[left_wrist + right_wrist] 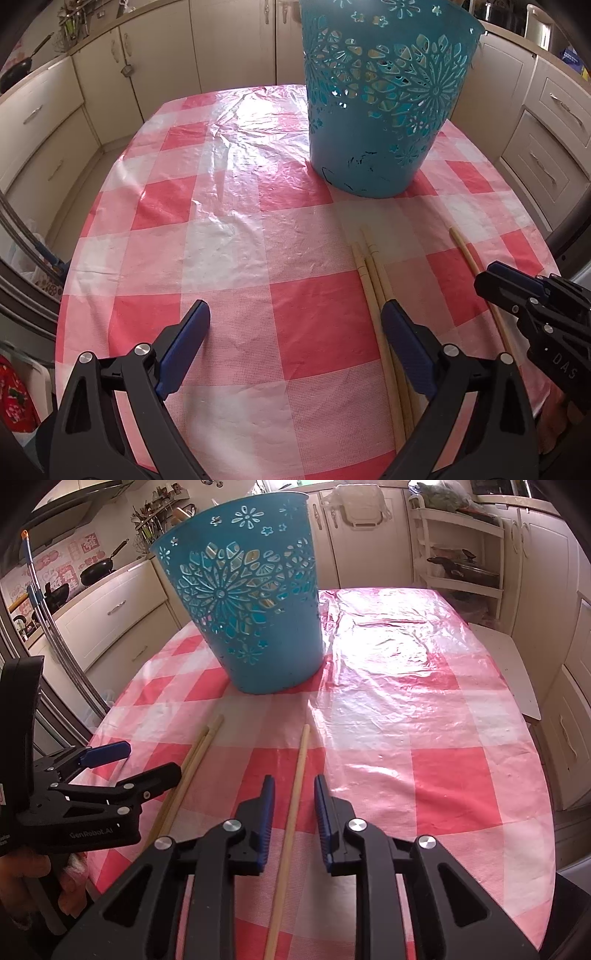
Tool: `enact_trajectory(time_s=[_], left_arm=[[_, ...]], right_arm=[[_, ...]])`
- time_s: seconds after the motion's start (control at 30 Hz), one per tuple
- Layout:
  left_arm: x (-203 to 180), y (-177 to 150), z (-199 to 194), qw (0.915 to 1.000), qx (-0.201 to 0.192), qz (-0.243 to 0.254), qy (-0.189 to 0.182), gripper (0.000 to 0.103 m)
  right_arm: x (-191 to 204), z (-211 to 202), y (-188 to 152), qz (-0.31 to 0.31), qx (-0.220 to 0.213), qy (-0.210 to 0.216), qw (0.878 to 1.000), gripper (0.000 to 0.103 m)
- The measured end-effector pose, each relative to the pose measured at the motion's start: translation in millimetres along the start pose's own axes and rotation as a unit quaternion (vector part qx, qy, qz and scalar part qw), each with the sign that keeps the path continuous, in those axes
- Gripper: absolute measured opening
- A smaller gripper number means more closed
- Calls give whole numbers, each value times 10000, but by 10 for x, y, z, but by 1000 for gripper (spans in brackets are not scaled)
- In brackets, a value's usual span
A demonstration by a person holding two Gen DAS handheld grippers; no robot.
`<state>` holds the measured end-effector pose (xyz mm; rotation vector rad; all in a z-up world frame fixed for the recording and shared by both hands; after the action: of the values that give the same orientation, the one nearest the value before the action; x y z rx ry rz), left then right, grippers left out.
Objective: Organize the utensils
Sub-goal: 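Grasp a chopstick with the left gripper while the right gripper opens on its chopstick, then lift the chopstick with the left gripper over the basket and release it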
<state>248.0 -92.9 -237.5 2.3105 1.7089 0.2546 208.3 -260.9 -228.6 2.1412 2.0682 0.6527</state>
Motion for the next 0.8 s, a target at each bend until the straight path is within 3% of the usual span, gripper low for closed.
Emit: enact_trajectory(time_s=[0.23, 0.33, 0.5, 0.57, 0.8], left_arm=[[-20, 6, 1, 9999, -17, 57, 88, 85], [-65, 23, -25, 9997, -118, 201, 8, 67], [-163, 62, -60, 9985, -151, 457, -276, 16], [-171, 78, -55, 9980, -107, 490, -389, 9], [-157, 92, -36, 9979, -143, 488, -407, 9]], right_arm=[[-21, -11, 2, 25, -17, -7, 10000, 23], [-25, -6, 15, 38, -33, -25, 10000, 23], [4, 14, 35, -24, -54, -102, 9999, 23], [13, 18, 38, -58, -58, -131, 9999, 23], [21, 29, 51, -66, -63, -150, 9998, 23]])
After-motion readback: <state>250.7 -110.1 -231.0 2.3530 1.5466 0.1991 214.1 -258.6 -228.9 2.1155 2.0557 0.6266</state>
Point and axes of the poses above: each gripper's, at about its wrist camera, not at the fingertips, and z roughly the way its jaws point, x to its left, y to its top, the point moved 4 cm from there along z, roughly the way its jaws point, and after that the axes turned 15 degrees about x, right-handed, at the moved point
